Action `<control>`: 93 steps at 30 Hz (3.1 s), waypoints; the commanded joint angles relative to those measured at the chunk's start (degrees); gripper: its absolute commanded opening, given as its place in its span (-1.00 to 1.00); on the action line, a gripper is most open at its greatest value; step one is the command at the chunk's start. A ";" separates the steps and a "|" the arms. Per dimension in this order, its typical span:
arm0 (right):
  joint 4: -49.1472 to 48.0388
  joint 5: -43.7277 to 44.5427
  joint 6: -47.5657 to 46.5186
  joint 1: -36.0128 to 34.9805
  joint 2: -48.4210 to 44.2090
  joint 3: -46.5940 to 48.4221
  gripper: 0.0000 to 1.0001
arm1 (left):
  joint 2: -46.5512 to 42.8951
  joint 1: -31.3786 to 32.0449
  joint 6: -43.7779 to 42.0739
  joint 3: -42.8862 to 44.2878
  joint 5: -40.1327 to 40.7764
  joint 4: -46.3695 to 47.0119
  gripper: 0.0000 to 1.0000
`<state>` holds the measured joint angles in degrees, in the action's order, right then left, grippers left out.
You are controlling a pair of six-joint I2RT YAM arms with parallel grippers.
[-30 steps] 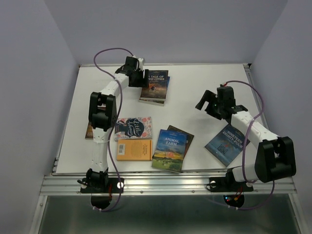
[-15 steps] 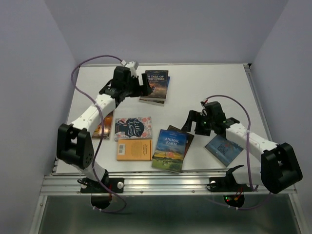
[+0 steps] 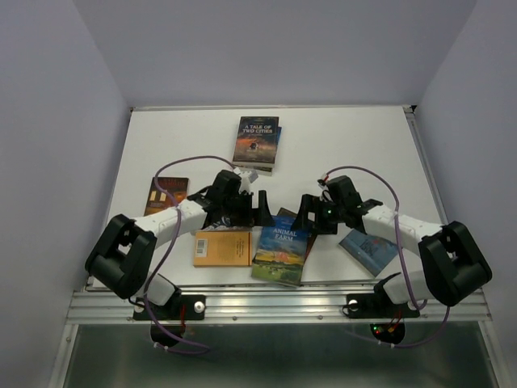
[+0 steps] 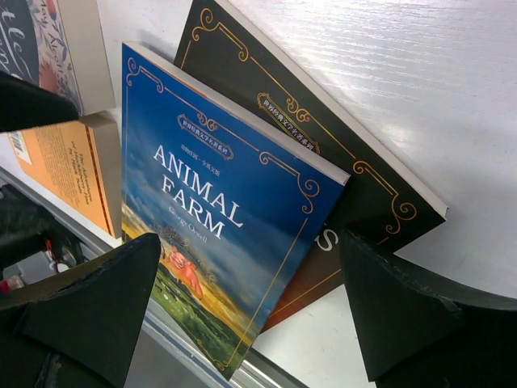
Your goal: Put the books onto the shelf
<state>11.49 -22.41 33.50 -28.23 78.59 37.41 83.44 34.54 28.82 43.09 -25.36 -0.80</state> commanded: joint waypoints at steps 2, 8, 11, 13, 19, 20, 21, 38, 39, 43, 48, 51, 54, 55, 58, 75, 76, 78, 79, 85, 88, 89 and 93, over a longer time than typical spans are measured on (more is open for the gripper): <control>-2.43 -1.49 2.01 -0.69 2.44 -2.16 0.94 | 0.23 2.10 0.71 -1.25 -6.19 4.31 0.96; -3.40 -2.11 4.03 -1.22 3.24 -3.22 0.73 | 5.32 5.17 0.01 -0.20 -6.55 4.58 0.76; -3.49 -2.55 4.91 -1.74 2.71 -3.48 0.50 | 7.35 6.06 0.01 0.15 -1.72 0.89 0.69; -3.57 -2.37 5.44 -1.74 2.54 -4.01 0.36 | 8.40 6.85 1.23 -0.20 1.96 -1.20 0.59; -3.40 -2.64 6.49 -2.26 2.62 -5.77 0.24 | 8.41 7.73 2.47 0.59 7.95 -5.26 0.52; -3.49 -2.63 6.76 -2.27 2.71 -5.94 0.23 | 8.32 7.73 2.30 1.11 8.75 -5.53 0.52; -3.49 -2.37 6.93 -2.27 2.80 -6.03 0.23 | 8.23 7.64 2.03 1.12 8.93 -5.27 0.50; -5.16 -4.92 8.25 -2.27 4.29 -7.61 -0.02 | 4.28 7.64 6.77 -0.90 -7.67 12.03 -0.17; -5.24 -5.01 8.34 -2.27 4.38 -7.79 -0.02 | 4.01 7.64 7.30 -1.34 -8.73 13.44 -0.16; -5.68 -5.45 8.25 -2.27 4.65 -8.05 -0.09 | 2.09 7.64 7.92 -2.40 -12.16 17.93 -0.17; -5.86 -5.36 8.69 -2.27 4.65 -8.67 -0.11 | -1.17 7.56 7.92 -2.57 -11.55 18.99 -0.14; -5.86 -5.36 8.60 -2.27 4.29 -9.02 -0.14 | -1.09 7.47 7.74 -2.22 -11.90 19.52 -0.13; -5.95 -5.36 8.52 -2.27 4.29 -9.02 -0.24 | 0.41 7.47 7.48 -1.52 -13.30 19.87 -0.13; -5.95 -5.36 8.52 -2.27 4.29 -9.02 -0.24 | 0.93 7.55 7.57 -1.43 -14.00 20.48 -0.13; -6.21 -5.62 8.52 -2.27 4.30 -9.02 -0.23 | 0.85 7.47 7.39 -1.17 -14.80 21.62 -0.13; -5.60 -4.48 8.69 -2.27 2.01 -9.46 -0.21 | 4.28 7.38 5.99 2.70 -9.55 14.26 -1.00; -5.16 -3.18 8.78 -2.27 1.57 -9.37 -0.16 | 3.67 7.47 5.73 3.22 -5.96 11.55 -1.00; -3.67 -0.80 8.60 -2.27 0.17 -8.94 -0.05 | 2.17 7.38 5.28 4.37 -1.91 9.16 -1.00; -3.23 -0.01 8.60 -2.27 -0.36 -8.67 0.07 | 1.30 7.29 5.11 4.72 -1.19 8.54 -1.00; -0.85 6.40 7.29 -2.27 -4.22 -5.42 0.85 | -1.70 5.80 1.78 8.05 4.43 7.57 -1.00; 1.60 10.80 7.63 -2.27 -6.33 -2.35 0.96 | -3.19 4.57 -0.60 11.13 9.17 6.26 -1.00; 3.00 14.73 8.33 -2.27 -7.21 -0.95 0.98 | -3.63 3.78 -2.43 12.36 9.63 6.16 -1.00; 3.54 22.05 8.34 -2.27 -11.96 0.47 1.00 | -3.64 1.06 -8.59 16.31 9.37 5.28 -1.00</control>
<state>12.10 -10.46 42.04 -30.20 71.40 34.48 82.50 37.91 27.77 54.28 -19.07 3.03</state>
